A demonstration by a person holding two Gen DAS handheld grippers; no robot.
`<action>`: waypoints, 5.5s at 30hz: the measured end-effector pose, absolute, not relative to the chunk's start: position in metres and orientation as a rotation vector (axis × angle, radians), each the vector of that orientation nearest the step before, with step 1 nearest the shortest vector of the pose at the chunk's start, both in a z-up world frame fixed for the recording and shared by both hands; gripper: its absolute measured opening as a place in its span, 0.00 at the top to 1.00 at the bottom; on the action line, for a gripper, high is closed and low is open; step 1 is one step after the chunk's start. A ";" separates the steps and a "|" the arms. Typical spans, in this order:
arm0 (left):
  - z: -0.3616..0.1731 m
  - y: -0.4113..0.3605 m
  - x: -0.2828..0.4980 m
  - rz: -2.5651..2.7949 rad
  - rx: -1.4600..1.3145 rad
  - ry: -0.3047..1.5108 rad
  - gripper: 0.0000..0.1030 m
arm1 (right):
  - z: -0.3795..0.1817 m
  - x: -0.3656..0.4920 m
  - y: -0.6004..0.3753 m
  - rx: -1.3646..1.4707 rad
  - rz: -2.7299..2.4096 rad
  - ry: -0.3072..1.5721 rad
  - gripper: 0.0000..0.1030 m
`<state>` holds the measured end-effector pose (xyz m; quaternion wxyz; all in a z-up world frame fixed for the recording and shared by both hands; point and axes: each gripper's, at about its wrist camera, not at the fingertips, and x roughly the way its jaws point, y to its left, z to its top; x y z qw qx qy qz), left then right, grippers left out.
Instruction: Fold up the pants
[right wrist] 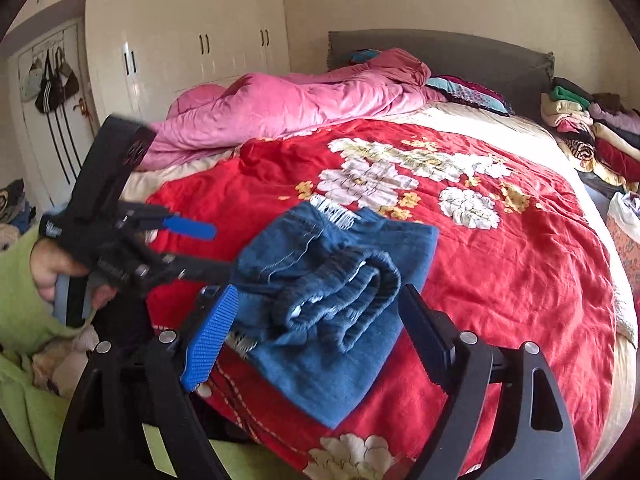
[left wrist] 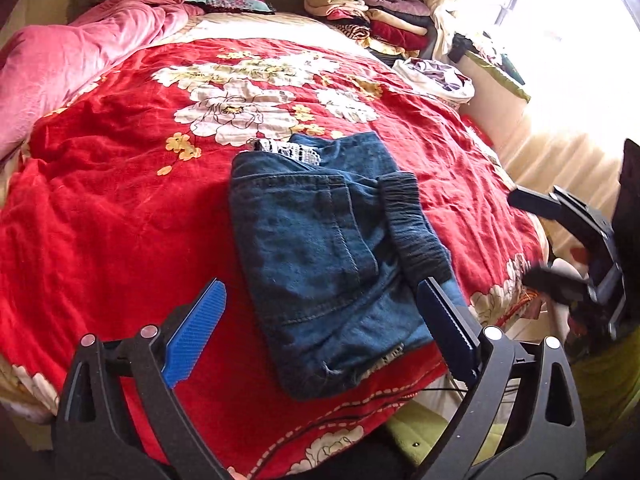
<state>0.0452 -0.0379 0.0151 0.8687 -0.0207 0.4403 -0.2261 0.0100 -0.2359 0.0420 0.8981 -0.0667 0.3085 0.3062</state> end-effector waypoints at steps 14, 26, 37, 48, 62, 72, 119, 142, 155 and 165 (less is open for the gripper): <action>0.012 -0.038 0.095 -0.478 -0.040 0.933 0.13 | 0.019 -0.002 -0.180 -0.216 0.815 0.673 0.21; -0.013 -0.044 0.140 -0.493 -0.061 1.037 0.45 | 0.005 0.005 -0.133 -0.477 0.858 0.681 0.55; -0.019 -0.042 0.145 -0.486 -0.074 1.040 0.42 | -0.015 0.016 -0.119 -0.512 0.967 0.727 0.94; -0.021 -0.043 0.144 -0.486 -0.080 1.020 0.37 | -0.050 0.002 -0.137 -0.485 0.919 0.821 0.93; -0.015 -0.042 0.140 -0.478 -0.085 1.002 0.37 | -0.017 -0.003 -0.147 -0.349 0.903 0.786 0.72; 0.001 -0.044 0.127 -0.489 -0.086 0.965 0.37 | 0.014 -0.010 -0.168 -0.253 0.854 0.729 0.51; 0.043 0.004 0.063 -0.369 -0.134 0.827 0.10 | 0.039 0.026 -0.241 -0.009 0.429 0.645 0.14; -0.037 -0.038 0.109 -0.442 -0.161 1.001 0.10 | -0.046 0.114 -0.251 0.221 0.535 0.930 0.26; 0.003 -0.044 0.127 -0.480 -0.171 0.906 0.36 | -0.003 0.131 -0.233 0.190 0.620 0.796 0.49; 0.017 -0.032 0.180 -0.415 -0.116 0.874 0.36 | 0.011 0.185 -0.216 0.133 0.584 0.728 0.48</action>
